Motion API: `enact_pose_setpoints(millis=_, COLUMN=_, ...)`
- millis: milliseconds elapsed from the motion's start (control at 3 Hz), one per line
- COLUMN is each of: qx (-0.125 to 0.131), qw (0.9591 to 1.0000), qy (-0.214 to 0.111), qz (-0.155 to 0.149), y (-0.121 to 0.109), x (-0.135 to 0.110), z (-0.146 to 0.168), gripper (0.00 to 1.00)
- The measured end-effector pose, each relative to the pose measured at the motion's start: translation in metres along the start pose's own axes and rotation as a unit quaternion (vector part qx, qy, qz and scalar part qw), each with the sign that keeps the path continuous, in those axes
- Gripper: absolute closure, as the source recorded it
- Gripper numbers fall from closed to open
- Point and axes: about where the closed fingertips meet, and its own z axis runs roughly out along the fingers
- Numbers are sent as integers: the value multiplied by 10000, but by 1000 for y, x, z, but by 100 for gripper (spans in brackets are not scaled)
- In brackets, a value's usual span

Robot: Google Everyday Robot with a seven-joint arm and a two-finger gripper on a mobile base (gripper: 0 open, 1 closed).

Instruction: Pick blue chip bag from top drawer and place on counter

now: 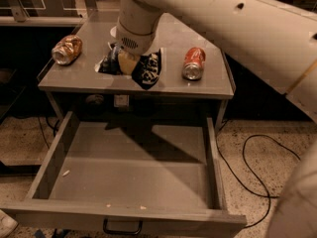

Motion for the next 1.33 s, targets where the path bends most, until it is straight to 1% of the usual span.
enact_pose_setpoints(millis=333, qx=-28, qw=9999, qy=22, qz=-140, y=-26, x=-19, z=3, gripper=100)
enact_pose_setpoints(millis=667, qx=-117, qw=9997, qy=42, qz=-214, y=-45, x=-34, z=14, gripper=100)
enact_pose_setpoints(millis=1000, qx=-268, qw=9993, qy=85, qz=-227, y=-62, x=-39, z=41, gripper=100)
enact_pose_setpoints(millis=1333, qx=-362, qw=9990, qy=128, qz=-222, y=-71, x=-40, z=59, gripper=100)
